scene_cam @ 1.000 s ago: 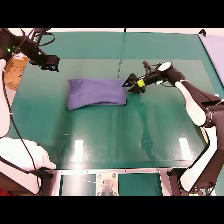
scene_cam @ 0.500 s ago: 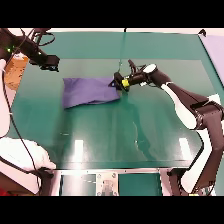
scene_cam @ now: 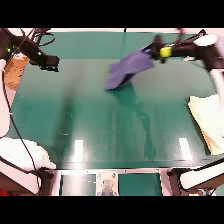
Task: Fold the shirts.
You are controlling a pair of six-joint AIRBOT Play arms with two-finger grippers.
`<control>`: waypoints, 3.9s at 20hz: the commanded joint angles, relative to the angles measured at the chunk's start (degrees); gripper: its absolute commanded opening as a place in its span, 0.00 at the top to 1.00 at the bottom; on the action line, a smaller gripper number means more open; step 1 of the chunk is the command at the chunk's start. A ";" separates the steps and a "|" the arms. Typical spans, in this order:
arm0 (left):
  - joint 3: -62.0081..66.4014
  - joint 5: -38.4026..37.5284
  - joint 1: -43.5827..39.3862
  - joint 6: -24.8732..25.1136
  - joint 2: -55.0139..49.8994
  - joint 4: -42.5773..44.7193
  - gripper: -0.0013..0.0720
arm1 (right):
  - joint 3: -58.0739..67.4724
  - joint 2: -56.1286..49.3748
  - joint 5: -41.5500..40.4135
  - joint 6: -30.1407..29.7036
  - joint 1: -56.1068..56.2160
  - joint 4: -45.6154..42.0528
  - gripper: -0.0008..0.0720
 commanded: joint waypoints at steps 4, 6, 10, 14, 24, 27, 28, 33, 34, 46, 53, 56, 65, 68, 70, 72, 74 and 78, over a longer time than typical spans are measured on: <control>0.00 -0.02 -0.02 -0.13 0.02 0.00 0.96 | 0.15 9.94 6.69 3.21 -22.97 -7.02 0.97; 0.00 0.00 -0.02 -0.13 0.02 0.00 0.96 | 0.13 11.72 8.61 4.35 -30.25 -10.49 0.97; 0.00 0.00 -0.02 -0.39 0.02 -0.02 0.96 | 0.09 13.46 13.79 6.05 -43.10 -16.52 0.97; -0.02 -0.02 -0.02 -0.42 0.02 -0.20 0.96 | -0.17 15.47 20.02 7.45 -50.56 -25.31 0.97; -0.02 -1.05 -0.02 -0.37 0.02 -1.73 0.96 | -21.22 25.09 25.77 16.09 -52.15 -52.94 0.97; -0.02 -1.11 -0.02 -0.39 0.02 -1.75 0.96 | -29.79 25.11 22.93 16.50 -52.15 -54.93 0.97; -0.02 -1.11 -0.02 -0.39 0.02 -1.75 0.96 | -32.22 25.11 21.03 16.70 -52.15 -55.34 0.97; -0.02 -1.09 -0.02 -0.39 0.02 -1.77 0.96 | -39.19 24.04 13.68 16.68 -52.17 -56.78 0.96; -0.02 -1.07 -0.02 -0.39 0.02 -1.77 0.96 | -39.36 23.74 13.27 16.68 -52.17 -57.40 0.96; 0.02 0.04 -0.02 -0.39 0.81 -7.10 0.96 | -33.59 23.58 27.26 19.71 -50.82 -60.98 0.27; -3.89 -1.20 -0.52 -4.83 10.84 -9.27 0.96 | -26.32 24.85 20.02 15.91 -32.28 -48.87 0.97; -17.22 -0.55 -3.26 -5.60 19.50 -9.27 0.96 | -32.81 28.83 14.82 10.80 -22.38 -38.71 0.97; -61.09 12.61 -14.34 -14.38 43.34 -9.05 0.96 | -57.70 43.71 5.95 6.05 -6.58 -36.09 0.97; -61.90 12.92 -14.29 -14.38 43.30 -8.98 0.96 | -57.77 43.69 6.78 5.46 -6.58 -36.13 0.97; -61.86 13.77 -14.29 -14.38 43.30 -9.01 0.96 | -57.77 43.67 6.84 5.46 -6.64 -36.11 0.97; -61.86 14.03 -14.29 -14.34 43.30 -8.98 0.96 | -57.77 43.67 6.84 5.46 -6.67 -36.11 0.97; -61.86 14.01 -14.29 -14.27 43.30 -8.90 0.96 | -57.77 43.67 6.84 5.46 -6.67 -36.11 0.97; -61.86 13.90 -14.29 -13.92 43.30 -8.90 0.96 | -57.77 43.67 6.84 5.46 -6.67 -36.11 0.97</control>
